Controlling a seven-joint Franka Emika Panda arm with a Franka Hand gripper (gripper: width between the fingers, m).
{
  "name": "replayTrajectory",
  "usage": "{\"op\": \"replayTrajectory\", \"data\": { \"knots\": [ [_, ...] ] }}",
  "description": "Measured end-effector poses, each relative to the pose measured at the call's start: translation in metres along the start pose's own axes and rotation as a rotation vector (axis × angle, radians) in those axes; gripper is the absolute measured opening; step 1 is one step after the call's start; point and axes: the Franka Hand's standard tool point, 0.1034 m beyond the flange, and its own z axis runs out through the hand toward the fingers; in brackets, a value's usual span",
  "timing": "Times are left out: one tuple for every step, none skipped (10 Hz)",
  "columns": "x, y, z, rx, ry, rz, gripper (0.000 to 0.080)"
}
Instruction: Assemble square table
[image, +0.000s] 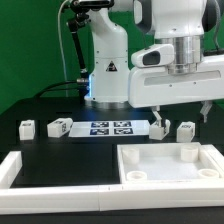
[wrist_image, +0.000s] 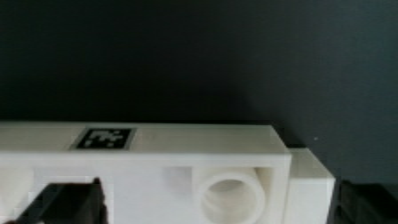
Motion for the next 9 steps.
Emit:
{"op": "replayTrajectory", "data": {
  "knots": [
    [0.000,-0.001,0.000,0.005,-0.001,0.070,0.0649],
    [-0.004,-0.005,0.002,0.006,-0.007,0.154,0.0649],
    [-0.016,-0.014,0.008,0.005,-0.029,0.231,0.0649],
    [-0.022,-0.016,0.011,0.019,-0.045,0.322,0.0649],
    [-0.024,-0.013,0.013,0.036,-0.059,0.368,0.0649],
    [-0.024,-0.012,0.013,0.036,-0.078,0.361,0.0649],
    [-0.024,-0.013,0.013,0.037,-0.074,0.360,0.0649],
    [-0.025,-0.012,0.014,0.036,-0.077,0.361,0.0649],
    [-0.041,-0.008,0.019,0.048,-0.177,0.414,0.0649]
  ]
}}
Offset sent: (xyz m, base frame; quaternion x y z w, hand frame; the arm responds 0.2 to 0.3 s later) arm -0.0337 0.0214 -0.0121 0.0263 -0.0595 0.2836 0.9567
